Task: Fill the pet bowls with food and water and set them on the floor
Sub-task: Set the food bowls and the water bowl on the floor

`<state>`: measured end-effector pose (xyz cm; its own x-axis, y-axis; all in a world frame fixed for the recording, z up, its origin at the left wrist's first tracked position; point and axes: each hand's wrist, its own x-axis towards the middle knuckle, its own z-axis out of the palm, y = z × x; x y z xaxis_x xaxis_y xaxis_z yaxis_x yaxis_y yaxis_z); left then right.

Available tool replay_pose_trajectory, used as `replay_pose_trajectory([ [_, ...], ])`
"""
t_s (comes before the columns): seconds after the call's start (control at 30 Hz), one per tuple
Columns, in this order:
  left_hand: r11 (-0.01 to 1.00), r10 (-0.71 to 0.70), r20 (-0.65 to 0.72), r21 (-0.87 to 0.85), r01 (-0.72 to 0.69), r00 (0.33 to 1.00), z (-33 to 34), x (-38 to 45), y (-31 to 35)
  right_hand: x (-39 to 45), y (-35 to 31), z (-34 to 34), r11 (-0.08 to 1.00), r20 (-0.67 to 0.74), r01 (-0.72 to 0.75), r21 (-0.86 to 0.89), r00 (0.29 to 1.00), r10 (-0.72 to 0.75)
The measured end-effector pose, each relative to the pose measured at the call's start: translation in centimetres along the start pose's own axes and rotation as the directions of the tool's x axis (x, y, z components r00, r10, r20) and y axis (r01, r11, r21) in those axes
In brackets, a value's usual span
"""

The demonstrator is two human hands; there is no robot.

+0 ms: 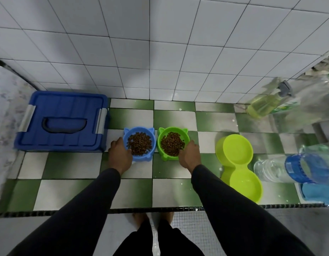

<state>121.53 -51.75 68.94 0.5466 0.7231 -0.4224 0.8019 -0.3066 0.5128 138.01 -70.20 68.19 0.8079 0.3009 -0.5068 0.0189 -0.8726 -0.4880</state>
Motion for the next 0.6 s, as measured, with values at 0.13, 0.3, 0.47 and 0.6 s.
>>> replay_pose_trajectory([
  [0.13, 0.998, -0.035, -0.031, -0.056, 0.033, 0.999, 0.5, 0.2, 0.0, -0.3, 0.1, 0.3, 0.999, -0.032, -0.019, 0.050, 0.999, 0.021],
  [0.3, 0.979, -0.043, -0.068, -0.200, 0.029, 0.997, 0.9, 0.2, -0.2, -0.7, -0.2, 0.5, 0.992, -0.075, 0.006, 0.123, 0.997, 0.003],
  [0.47, 0.920, -0.082, -0.060, -0.389, 0.052, 0.995, 0.9, 0.2, -0.6, -1.0, -0.1, 0.4, 0.947, -0.096, 0.016, 0.320, 0.995, 0.016],
  [0.6, 0.726, -0.158, 0.027, -0.674, 0.135, 0.987, 1.1, 0.3, -1.1, -1.3, 0.0, 0.3, 0.888, -0.077, -0.016, 0.460, 0.995, 0.058],
])
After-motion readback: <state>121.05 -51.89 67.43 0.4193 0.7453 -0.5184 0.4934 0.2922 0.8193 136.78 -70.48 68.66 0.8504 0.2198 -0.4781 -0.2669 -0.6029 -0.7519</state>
